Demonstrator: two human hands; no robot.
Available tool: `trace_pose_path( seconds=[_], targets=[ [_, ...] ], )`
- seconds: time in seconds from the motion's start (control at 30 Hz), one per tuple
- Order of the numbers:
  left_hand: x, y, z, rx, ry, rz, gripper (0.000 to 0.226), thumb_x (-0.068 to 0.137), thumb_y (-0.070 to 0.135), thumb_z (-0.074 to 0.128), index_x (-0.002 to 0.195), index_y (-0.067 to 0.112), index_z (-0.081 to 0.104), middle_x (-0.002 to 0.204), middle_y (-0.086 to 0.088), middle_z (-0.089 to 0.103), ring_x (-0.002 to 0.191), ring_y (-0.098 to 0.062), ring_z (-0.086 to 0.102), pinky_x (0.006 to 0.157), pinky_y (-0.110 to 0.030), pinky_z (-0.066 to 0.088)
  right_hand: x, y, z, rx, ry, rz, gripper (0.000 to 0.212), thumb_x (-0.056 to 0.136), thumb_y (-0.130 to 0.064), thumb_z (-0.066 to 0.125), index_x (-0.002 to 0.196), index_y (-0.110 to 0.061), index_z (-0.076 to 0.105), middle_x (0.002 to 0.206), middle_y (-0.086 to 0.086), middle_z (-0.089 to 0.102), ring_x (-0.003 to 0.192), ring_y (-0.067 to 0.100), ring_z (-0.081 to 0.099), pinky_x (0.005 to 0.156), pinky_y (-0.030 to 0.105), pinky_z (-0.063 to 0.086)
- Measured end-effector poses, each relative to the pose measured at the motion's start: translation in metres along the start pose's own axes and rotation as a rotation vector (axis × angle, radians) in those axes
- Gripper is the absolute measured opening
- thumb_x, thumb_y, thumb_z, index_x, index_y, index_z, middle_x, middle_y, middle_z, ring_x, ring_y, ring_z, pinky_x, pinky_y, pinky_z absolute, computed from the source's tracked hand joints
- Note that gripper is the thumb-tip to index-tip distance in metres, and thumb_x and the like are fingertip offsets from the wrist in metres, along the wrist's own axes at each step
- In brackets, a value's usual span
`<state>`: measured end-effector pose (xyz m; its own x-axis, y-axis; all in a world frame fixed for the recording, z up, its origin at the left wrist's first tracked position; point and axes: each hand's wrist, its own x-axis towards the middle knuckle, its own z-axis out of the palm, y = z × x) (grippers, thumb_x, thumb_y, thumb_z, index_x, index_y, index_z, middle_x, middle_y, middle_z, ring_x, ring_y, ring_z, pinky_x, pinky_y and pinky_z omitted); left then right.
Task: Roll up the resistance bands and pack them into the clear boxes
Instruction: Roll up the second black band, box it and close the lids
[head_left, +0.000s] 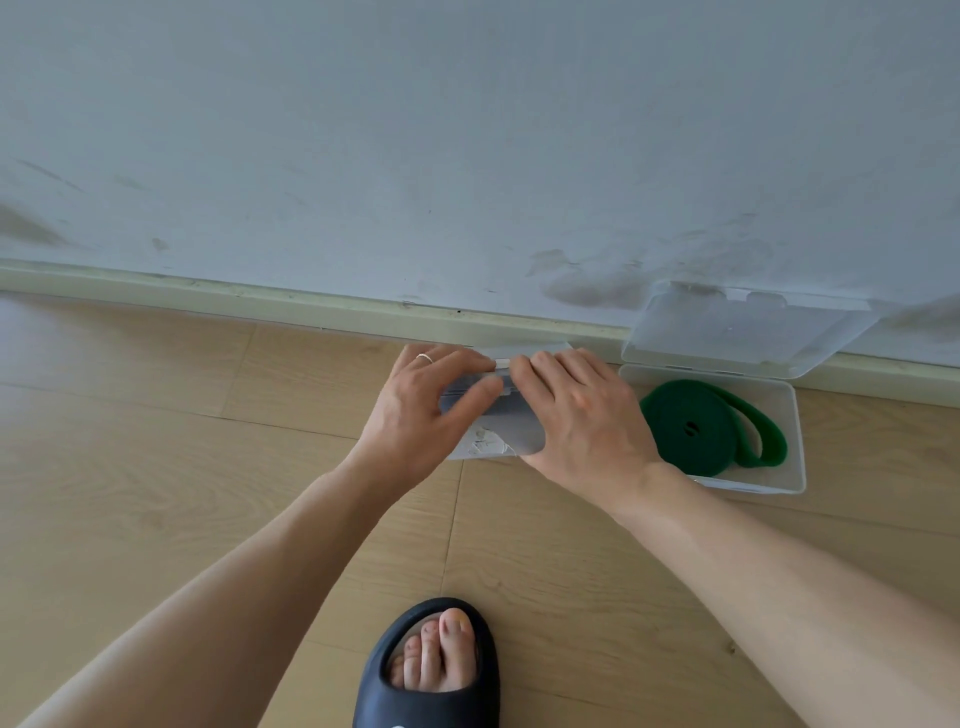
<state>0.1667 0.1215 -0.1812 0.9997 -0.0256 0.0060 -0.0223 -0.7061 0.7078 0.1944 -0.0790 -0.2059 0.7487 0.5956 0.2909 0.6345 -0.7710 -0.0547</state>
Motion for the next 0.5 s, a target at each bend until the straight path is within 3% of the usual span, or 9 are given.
trace_pose_path(
  seconds=[0.07,0.17,0.37,0.5],
  targets=[
    [0.002,0.002,0.003,-0.118,0.036,-0.109,0.019,0.093,0.037,0.07,0.109,0.027,0.076,0.122,0.02,0.061,0.122,-0.008,0.046,0.094,-0.007,0.034,0.001,0.0,-0.002,0.004,-0.005,0.012,0.059,0.078,-0.045,0.08,0.119,-0.01,0.057,0.099,0.003,0.058,0.089,0.026,0.057,0.088,0.038,0.047],
    [0.002,0.004,0.006,-0.24,0.053,-0.191,0.013,0.091,0.03,0.077,0.104,0.028,0.076,0.123,0.023,0.052,0.126,-0.012,0.048,0.097,-0.025,0.043,0.003,-0.001,-0.004,0.013,-0.007,0.02,0.06,0.077,-0.047,0.079,0.119,-0.011,0.056,0.1,0.003,0.059,0.089,0.026,0.058,0.085,0.037,0.047],
    [-0.003,0.004,0.012,-0.019,0.14,-0.034,0.023,0.091,0.035,0.07,0.109,0.019,0.072,0.107,0.013,0.061,0.105,-0.02,0.053,0.089,-0.005,0.033,0.006,-0.002,-0.006,0.012,-0.033,0.034,0.062,0.072,-0.043,0.083,0.118,-0.011,0.055,0.099,0.003,0.059,0.088,0.026,0.057,0.083,0.038,0.048],
    [0.003,0.0,0.005,0.023,0.059,-0.021,0.031,0.091,0.042,0.066,0.115,0.022,0.069,0.114,0.012,0.059,0.11,-0.018,0.054,0.089,-0.007,0.035,0.009,-0.003,-0.006,0.026,-0.041,0.057,0.069,0.067,-0.044,0.086,0.119,-0.011,0.055,0.099,0.004,0.059,0.085,0.026,0.057,0.08,0.038,0.05]
  ],
)
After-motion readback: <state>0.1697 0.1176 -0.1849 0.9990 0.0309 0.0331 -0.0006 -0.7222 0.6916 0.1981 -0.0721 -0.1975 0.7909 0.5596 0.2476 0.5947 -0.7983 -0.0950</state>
